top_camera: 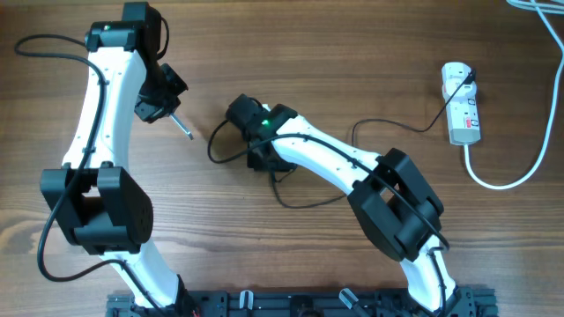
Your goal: Plug charger to phone and switch on socket
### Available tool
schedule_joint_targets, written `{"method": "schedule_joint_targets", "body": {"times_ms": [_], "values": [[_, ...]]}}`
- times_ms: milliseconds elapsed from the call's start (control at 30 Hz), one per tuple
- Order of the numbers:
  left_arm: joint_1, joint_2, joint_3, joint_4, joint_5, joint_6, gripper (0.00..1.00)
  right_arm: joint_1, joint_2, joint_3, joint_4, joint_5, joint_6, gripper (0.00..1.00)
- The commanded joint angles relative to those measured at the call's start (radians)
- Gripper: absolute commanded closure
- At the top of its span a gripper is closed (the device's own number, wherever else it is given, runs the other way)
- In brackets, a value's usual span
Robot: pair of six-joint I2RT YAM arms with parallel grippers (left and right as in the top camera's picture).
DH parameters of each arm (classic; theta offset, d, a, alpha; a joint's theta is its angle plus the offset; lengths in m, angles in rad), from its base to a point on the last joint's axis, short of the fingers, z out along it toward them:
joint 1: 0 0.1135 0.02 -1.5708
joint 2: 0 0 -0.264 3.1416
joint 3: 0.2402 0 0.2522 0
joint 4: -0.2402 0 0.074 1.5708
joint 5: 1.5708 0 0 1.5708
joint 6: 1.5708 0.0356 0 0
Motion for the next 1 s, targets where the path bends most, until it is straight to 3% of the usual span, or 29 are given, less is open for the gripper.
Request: {"method": "schedule_joint_targets", "body": {"times_ms": [0,367,600,700,967], "values": [[0.003,-0.033,-0.016,0.0,-0.018,-0.013,0.96,-0.01,0.026,-0.026,0.026,-0.004,-0.029,0.7],[0.003,-0.033,-0.016,-0.003,-0.017,-0.013,0.96,0.016,0.051,-0.027,0.015,-0.042,-0.022,0.7],[0.003,-0.033,-0.016,-0.003,-0.017,-0.013,0.96,0.016,0.086,-0.027,-0.04,-0.053,-0.022,0.83],[0.003,-0.033,-0.016,-0.002,-0.017,-0.013,0.96,0.016,0.086,-0.027,-0.087,-0.052,-0.024,0.95],[0.003,-0.033,-0.016,-0.004,-0.017,-0.013,0.96,0.016,0.086,-0.027,-0.301,-0.053,-0.104,0.96]]}}
